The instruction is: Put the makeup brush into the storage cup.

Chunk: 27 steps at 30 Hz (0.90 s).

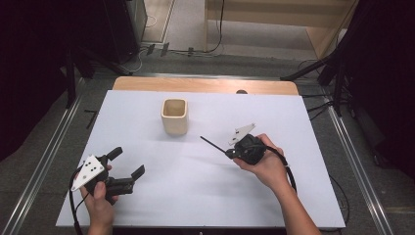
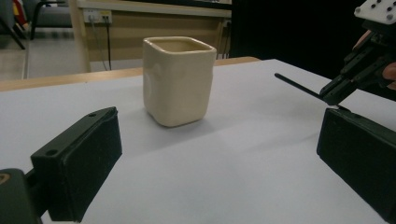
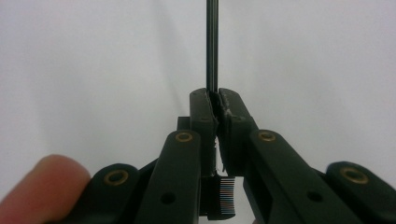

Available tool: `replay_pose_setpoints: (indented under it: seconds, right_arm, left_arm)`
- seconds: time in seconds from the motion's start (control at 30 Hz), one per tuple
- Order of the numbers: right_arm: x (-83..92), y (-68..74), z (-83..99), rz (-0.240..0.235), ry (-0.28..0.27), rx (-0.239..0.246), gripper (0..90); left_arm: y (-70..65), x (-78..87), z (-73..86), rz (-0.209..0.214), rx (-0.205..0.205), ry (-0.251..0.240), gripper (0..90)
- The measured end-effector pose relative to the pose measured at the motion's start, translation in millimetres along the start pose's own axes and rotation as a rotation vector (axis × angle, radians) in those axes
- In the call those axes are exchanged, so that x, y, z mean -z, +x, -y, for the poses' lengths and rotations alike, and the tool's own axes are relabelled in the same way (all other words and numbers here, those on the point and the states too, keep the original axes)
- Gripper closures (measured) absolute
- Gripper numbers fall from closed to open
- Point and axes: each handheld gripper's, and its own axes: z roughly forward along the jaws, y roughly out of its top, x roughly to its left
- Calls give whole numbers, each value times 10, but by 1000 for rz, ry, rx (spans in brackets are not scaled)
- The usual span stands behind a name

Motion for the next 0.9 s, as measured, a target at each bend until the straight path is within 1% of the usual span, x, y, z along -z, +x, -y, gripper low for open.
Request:
replay_pose_setpoints:
  seconds: [0.03, 0.07, 0.1, 0.13, 0.17, 0.2, 0.23, 0.3, 0.4, 0.47, 0.5, 0.53, 0.63, 0.67, 0.73, 0.77, 0.8, 0.83, 0.87, 0.9]
  right_arm:
    - [0, 0, 0, 0, 0, 0, 874]
    - [40, 6, 27, 3, -22, -8, 874]
    - [62, 7, 41, 2, -32, -10, 874]
    - [80, 9, 55, 4, -46, -16, 874]
    - [91, 13, 66, -1, -60, -18, 874]
    - [101, 18, 73, -4, -65, -16, 874]
    - [109, 34, 79, -4, -65, -21, 873]
    - [127, 56, 92, -5, -70, -17, 874]
    - [158, 74, 115, -8, -84, -19, 874]
    - [184, 81, 135, -11, -102, -19, 874]
    - [201, 84, 144, -10, -106, -20, 873]
    - [218, 88, 153, -11, -113, -22, 874]
    - [253, 115, 180, -8, -129, -17, 874]
    - [262, 126, 192, -11, -133, -19, 873]
    - [270, 137, 202, -12, -130, -9, 874]
    - [275, 145, 210, -11, -126, -12, 873]
    - [279, 145, 221, -14, -134, -9, 874]
    - [283, 154, 236, -21, -141, -17, 873]
    - [282, 163, 251, -28, -145, -18, 873]
    - [273, 173, 267, -30, -150, -19, 873]
  left_arm:
    - [-11, -25, -10, 4, -3, 1, 2]
    - [-26, -57, -25, 11, -6, 1, 2]
    - [-61, -129, -55, 30, -13, -1, 2]
    - [-82, -169, -68, 38, -13, 0, 2]
    - [-82, -169, -68, 38, -13, 0, 2]
    - [-126, -253, -89, 56, -18, 3, 2]
    - [-126, -253, -89, 56, -18, 3, 2]
    - [-179, -367, -122, 78, -30, 10, 2]
    - [-213, -455, -154, 92, -29, 6, 2]
    - [-236, -517, -161, 91, -28, 7, 2]
    - [-236, -517, -161, 91, -28, 7, 2]
    - [-256, -573, -163, 102, -30, 11, 2]
    - [-286, -621, -157, 113, -33, 12, 3]
    - [-307, -658, -152, 123, -43, 25, 2]
    - [-323, -671, -155, 133, -52, 35, 2]
    - [-323, -671, -155, 133, -52, 35, 2]
    - [-345, -663, -148, 150, -43, 31, 2]
    - [-345, -663, -148, 150, -43, 31, 2]
    - [-362, -665, -137, 162, -34, 26, 2]
    - [-395, -683, -118, 178, -40, 41, 2]
